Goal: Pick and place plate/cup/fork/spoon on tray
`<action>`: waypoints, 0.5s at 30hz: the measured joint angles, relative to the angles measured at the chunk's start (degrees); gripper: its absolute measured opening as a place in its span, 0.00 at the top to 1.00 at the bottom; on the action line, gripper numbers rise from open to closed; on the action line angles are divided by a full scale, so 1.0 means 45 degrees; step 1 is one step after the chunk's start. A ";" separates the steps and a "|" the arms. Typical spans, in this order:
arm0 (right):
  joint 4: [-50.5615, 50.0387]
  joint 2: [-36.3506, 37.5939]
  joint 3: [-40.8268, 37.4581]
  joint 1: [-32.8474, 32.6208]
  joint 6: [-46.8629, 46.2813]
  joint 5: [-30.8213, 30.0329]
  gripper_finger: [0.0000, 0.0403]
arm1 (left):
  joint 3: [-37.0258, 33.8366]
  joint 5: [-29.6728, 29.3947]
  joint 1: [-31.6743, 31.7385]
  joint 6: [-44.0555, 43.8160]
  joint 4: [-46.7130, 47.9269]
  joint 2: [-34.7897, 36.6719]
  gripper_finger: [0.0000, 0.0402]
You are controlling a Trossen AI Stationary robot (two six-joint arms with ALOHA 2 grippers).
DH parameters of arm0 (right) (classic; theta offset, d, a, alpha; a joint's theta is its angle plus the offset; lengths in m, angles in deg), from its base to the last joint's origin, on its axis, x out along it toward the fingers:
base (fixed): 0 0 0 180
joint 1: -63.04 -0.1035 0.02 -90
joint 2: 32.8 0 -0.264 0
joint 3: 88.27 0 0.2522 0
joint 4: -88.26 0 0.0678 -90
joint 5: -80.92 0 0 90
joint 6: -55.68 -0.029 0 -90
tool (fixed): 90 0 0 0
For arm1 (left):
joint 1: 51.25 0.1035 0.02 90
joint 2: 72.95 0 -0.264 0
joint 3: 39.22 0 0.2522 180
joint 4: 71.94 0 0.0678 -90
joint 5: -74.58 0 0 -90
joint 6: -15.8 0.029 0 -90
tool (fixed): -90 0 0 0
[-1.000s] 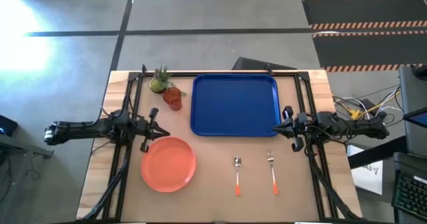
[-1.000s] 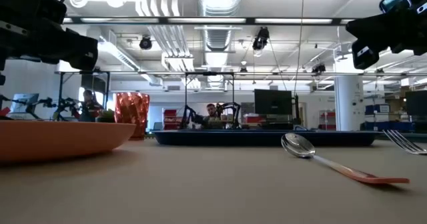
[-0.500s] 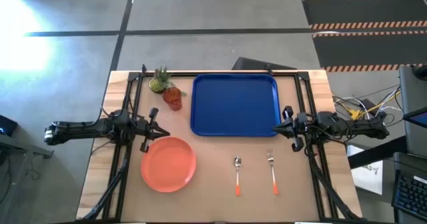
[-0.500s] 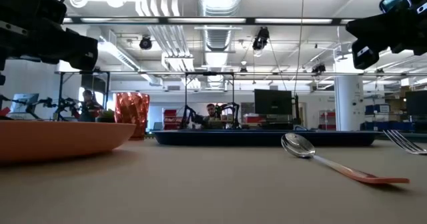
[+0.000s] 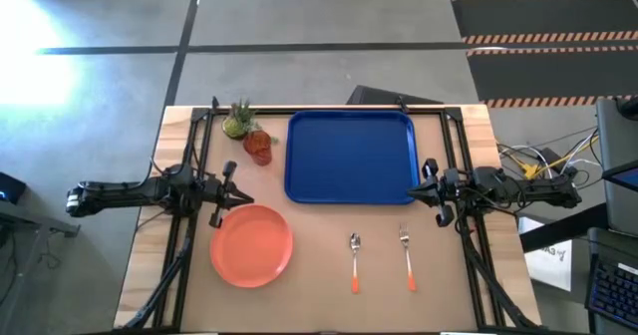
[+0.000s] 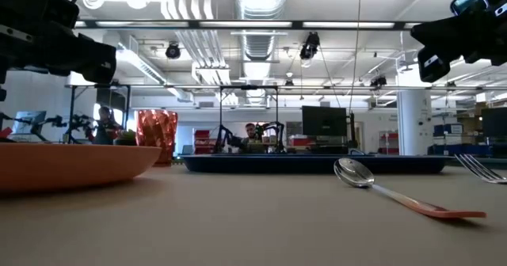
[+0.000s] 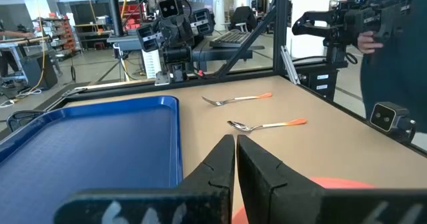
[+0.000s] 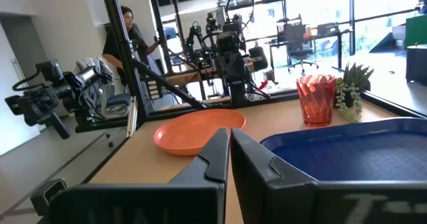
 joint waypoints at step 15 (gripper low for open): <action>0.0125 -0.0002 0.0000 0.0001 -0.2973 0.0251 0.98 | 0.0000 -0.0002 0.0002 0.0003 0.0000 0.0000 1.00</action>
